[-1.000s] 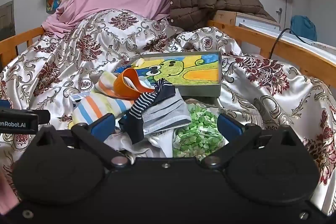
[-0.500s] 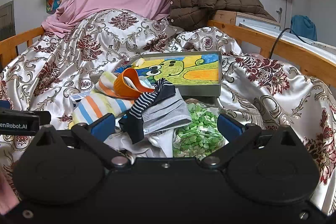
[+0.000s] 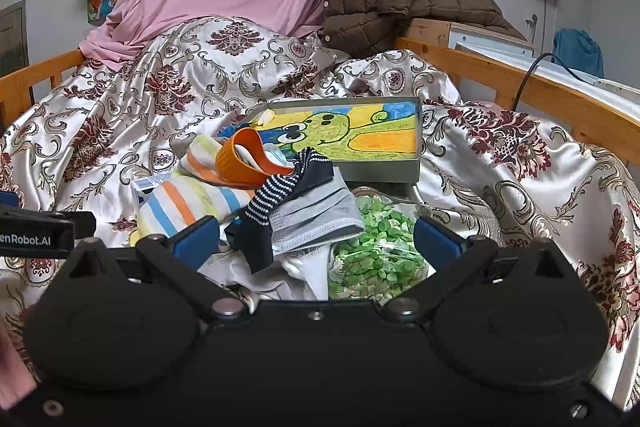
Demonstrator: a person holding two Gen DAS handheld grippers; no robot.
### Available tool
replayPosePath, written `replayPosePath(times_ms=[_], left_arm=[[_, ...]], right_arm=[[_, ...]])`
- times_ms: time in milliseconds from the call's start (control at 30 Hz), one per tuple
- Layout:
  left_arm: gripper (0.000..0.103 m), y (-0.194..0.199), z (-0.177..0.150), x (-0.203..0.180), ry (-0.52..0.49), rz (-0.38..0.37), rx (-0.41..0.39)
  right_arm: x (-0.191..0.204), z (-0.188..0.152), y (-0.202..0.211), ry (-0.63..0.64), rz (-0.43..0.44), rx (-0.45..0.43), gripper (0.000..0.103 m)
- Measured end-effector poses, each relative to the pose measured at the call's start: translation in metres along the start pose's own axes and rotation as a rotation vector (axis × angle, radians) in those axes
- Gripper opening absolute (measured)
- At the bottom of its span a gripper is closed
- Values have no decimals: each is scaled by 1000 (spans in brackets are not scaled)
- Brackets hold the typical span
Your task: Organize soft objects
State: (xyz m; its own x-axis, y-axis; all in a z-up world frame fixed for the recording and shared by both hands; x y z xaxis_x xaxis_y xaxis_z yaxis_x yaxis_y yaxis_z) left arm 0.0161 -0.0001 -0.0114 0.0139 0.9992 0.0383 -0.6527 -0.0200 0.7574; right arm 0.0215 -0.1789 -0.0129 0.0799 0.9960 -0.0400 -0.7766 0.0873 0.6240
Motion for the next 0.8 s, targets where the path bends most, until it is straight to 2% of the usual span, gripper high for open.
replayPosePath(times_ms=[800], left_arm=[[102,1,-1,1,-1,2,7]], right_arm=[[-3,-2,-3,3,-2,7,103]])
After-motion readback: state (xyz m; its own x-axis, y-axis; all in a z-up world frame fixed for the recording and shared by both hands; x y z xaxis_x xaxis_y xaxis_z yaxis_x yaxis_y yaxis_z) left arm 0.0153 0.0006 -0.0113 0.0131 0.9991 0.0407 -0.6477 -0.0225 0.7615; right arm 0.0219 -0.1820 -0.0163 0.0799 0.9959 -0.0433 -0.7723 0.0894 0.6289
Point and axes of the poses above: each gripper's, at about its wrist camera, not at the fingertips, and y roughly against the way its jaws point, x to its left, z to its top, the point moved 2 cm from there along -y, roughly the way its jaws point, and after that the axes turned 15 degrees about x, right-handed, at the moved point
